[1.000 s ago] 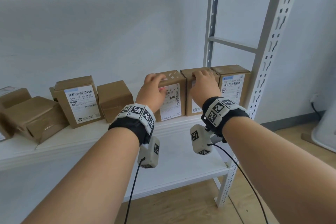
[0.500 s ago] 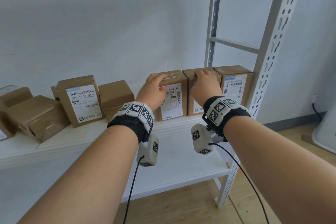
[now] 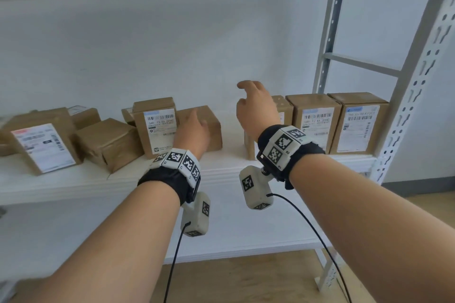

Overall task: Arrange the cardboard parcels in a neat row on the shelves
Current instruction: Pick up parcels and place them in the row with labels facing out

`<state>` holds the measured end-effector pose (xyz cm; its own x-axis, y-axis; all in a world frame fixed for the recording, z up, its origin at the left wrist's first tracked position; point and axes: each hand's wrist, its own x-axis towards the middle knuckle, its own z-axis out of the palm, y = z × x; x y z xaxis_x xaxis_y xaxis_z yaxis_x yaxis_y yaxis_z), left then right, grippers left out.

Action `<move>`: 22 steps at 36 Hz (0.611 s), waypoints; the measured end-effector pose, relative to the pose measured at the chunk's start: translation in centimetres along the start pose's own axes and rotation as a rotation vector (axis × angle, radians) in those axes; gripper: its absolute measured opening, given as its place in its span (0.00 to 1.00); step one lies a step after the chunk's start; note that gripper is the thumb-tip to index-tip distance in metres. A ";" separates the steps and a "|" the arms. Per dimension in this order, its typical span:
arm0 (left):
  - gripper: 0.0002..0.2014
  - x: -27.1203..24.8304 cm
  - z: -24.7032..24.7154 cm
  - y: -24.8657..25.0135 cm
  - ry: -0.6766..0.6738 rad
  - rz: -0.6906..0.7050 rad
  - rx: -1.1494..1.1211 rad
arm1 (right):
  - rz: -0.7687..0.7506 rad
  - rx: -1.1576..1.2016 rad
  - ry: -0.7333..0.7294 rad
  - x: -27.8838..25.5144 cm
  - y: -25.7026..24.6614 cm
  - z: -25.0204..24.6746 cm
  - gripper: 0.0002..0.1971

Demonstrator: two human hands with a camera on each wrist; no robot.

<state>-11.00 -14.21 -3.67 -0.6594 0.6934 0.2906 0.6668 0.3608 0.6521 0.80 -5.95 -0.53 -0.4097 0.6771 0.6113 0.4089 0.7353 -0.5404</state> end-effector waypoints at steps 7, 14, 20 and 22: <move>0.24 1.1 -1.3 -4.2 -0.075 -0.068 0.006 | 0.142 0.047 -0.194 0.2 -1.0 6.0 0.24; 0.22 2.0 -1.2 -6.0 -0.175 -0.077 0.023 | 0.405 0.063 -0.431 0.6 0.2 9.0 0.24; 0.22 2.2 -1.5 -6.5 -0.158 -0.047 -0.021 | 0.460 0.110 -0.360 0.6 0.1 10.2 0.16; 0.21 2.1 -1.7 -6.7 -0.121 -0.032 -0.042 | 0.468 0.079 -0.340 0.5 0.1 10.2 0.16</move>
<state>-17.41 -16.22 -6.24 -0.6321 0.7527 0.1841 0.6289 0.3595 0.6893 -7.67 -5.26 -6.15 -0.4441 0.8920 0.0841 0.5528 0.3467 -0.7578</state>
